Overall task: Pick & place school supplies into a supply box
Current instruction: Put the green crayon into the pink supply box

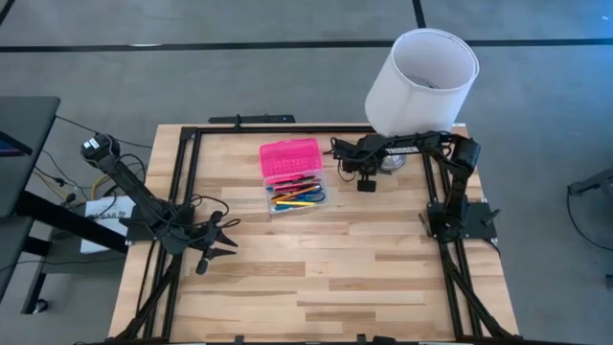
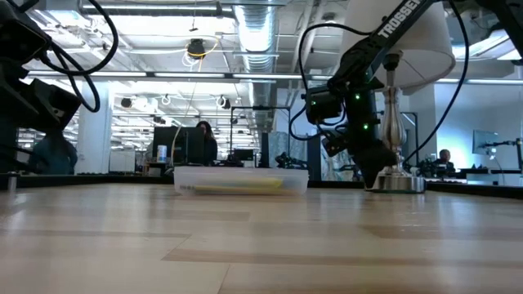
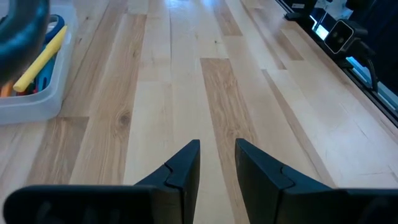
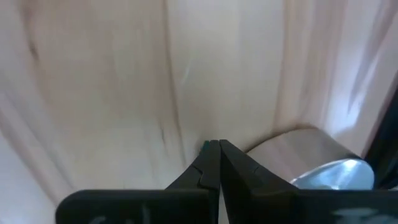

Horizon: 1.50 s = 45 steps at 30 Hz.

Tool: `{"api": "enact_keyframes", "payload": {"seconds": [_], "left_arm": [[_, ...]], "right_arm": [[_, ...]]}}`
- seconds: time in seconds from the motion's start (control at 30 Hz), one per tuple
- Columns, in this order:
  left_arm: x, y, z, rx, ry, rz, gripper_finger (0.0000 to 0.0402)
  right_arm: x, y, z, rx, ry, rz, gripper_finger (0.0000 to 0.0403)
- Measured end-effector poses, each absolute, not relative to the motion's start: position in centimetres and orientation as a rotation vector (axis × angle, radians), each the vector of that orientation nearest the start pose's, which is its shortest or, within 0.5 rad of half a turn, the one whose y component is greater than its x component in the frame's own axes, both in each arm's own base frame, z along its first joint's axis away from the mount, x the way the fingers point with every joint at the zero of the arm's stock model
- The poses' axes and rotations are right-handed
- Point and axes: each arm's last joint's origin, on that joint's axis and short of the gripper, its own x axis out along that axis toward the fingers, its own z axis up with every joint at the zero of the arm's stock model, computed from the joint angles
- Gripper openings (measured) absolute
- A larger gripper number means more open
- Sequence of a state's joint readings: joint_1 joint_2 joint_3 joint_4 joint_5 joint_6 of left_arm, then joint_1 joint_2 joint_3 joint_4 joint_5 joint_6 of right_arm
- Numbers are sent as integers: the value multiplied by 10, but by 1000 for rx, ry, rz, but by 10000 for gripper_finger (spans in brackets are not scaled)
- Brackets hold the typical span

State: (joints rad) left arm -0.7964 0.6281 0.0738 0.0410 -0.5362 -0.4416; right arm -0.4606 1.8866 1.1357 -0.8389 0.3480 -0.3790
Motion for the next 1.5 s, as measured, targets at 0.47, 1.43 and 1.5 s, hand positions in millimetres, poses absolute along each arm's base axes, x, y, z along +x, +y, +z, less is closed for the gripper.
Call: {"api": "enact_keyframes", "payload": {"seconds": [0.47,1.43,1.5], "left_arm": [[100,-80,136,-120,436,-133,96],[100,-80,135,-108,438,-136,96],[100,-80,135,-108,438,-136,96]], "right_arm": [[272,-167,135,-61,1708,-301,0],[287,-154,135,-124,1635,-268,0],[287,-154,136,-137,1642,-290,0]]}}
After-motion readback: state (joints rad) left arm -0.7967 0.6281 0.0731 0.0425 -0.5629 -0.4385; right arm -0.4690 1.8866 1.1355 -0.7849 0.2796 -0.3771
